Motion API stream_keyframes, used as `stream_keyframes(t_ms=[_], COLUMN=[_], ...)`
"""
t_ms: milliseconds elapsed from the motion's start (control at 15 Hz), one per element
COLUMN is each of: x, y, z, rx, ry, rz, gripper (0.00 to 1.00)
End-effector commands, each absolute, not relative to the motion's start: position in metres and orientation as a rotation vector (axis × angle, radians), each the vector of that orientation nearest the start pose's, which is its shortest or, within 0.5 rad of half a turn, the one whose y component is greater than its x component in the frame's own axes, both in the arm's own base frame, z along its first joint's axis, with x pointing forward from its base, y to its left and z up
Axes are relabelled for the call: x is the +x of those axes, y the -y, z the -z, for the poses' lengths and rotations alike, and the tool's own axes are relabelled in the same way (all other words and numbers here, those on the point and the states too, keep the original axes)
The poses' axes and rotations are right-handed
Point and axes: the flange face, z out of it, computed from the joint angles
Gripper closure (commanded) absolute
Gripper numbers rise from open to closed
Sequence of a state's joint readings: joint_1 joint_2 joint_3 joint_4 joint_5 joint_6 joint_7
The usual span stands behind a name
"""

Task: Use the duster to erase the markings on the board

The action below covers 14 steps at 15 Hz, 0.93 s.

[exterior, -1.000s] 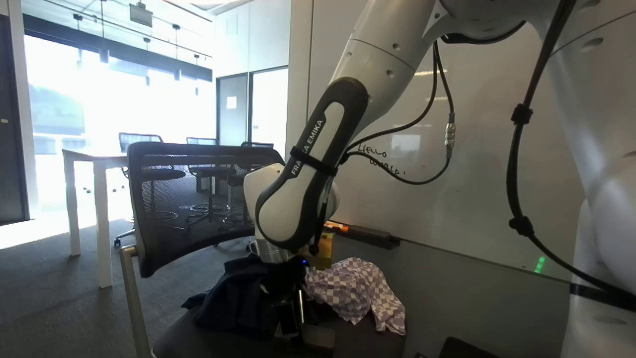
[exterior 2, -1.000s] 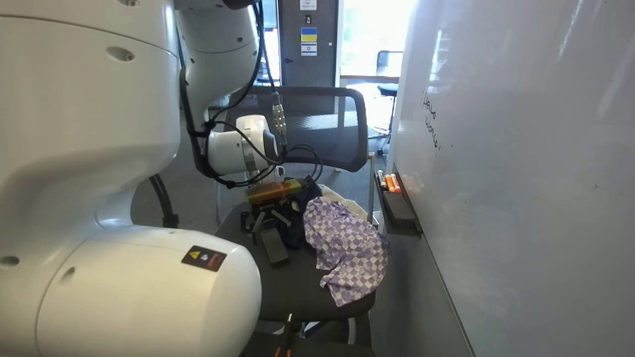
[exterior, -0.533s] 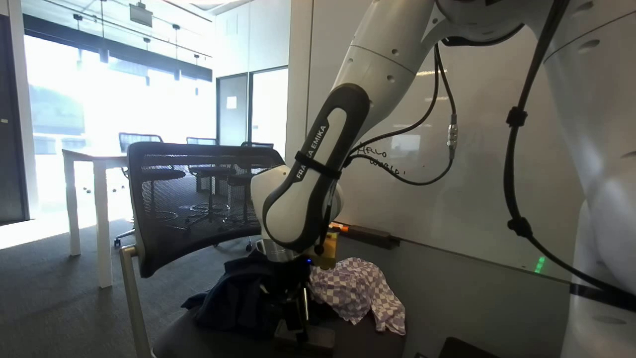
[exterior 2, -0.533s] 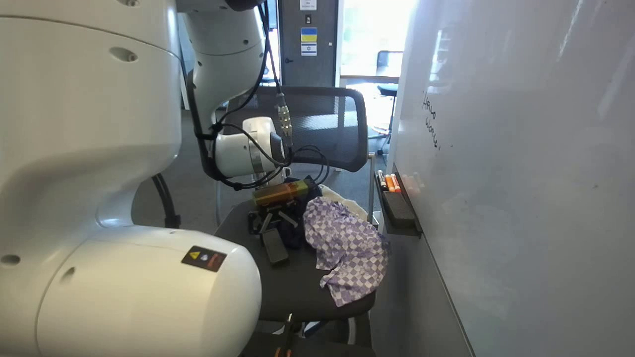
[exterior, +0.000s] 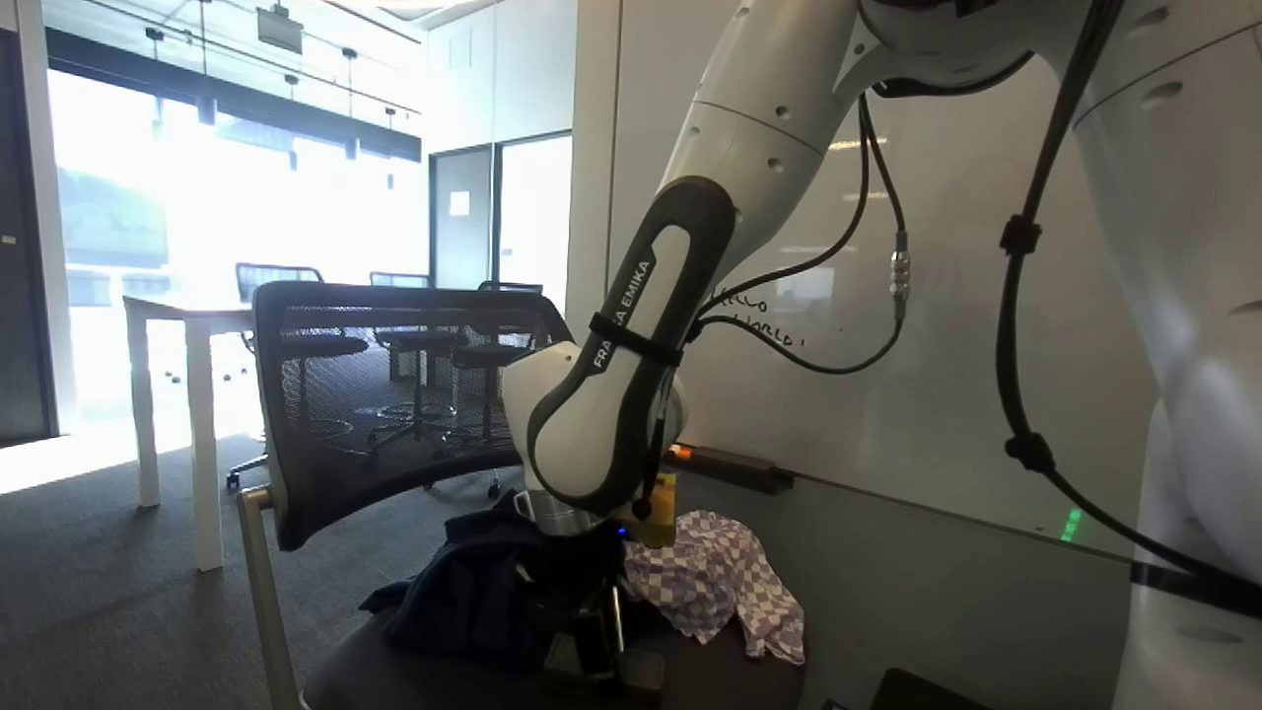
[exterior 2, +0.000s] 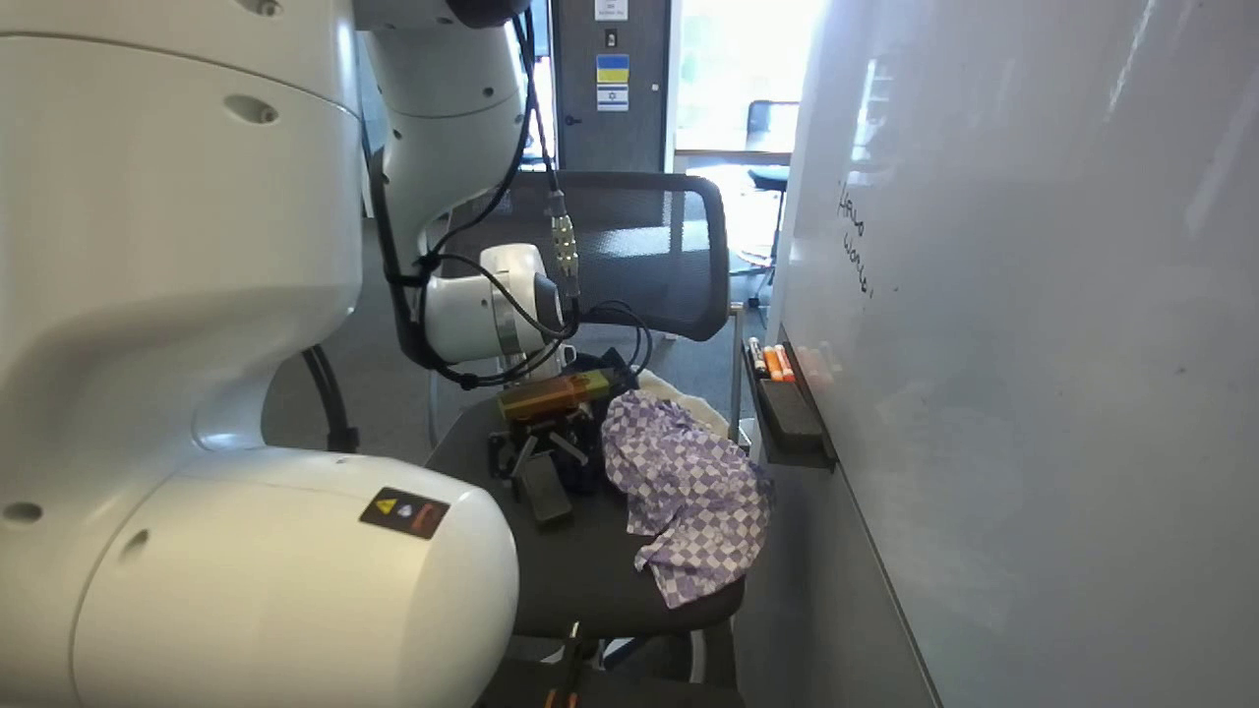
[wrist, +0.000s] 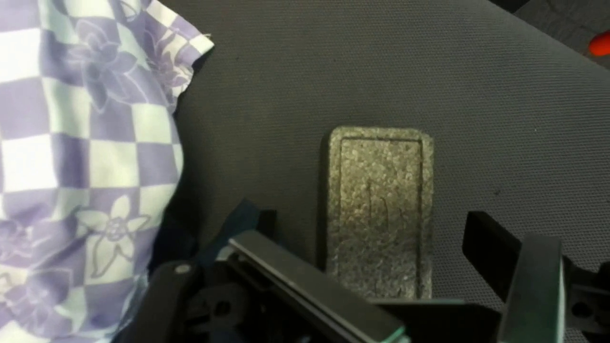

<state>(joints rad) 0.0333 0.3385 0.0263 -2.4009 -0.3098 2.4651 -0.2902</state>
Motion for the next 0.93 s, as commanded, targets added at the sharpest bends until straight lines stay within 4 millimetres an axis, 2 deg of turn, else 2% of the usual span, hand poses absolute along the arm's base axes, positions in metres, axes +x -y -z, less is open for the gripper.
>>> stream_keyframes(t_ms=[0, 67, 467, 667, 867], x=[0.462, 0.463, 0.462, 0.465, 0.47], y=[-0.03, -0.03, -0.031, -0.035, -0.044], z=[-0.154, -0.154, -0.156, -0.169, -0.207], rx=[-3.077, -3.079, -3.081, -3.09, -3.083], ry=[0.98, 0.977, 0.982, 0.966, 0.931], rz=[-0.454, -0.452, -0.449, -0.457, -0.508], gripper=[0.25, 0.27, 0.71, 0.71, 0.71])
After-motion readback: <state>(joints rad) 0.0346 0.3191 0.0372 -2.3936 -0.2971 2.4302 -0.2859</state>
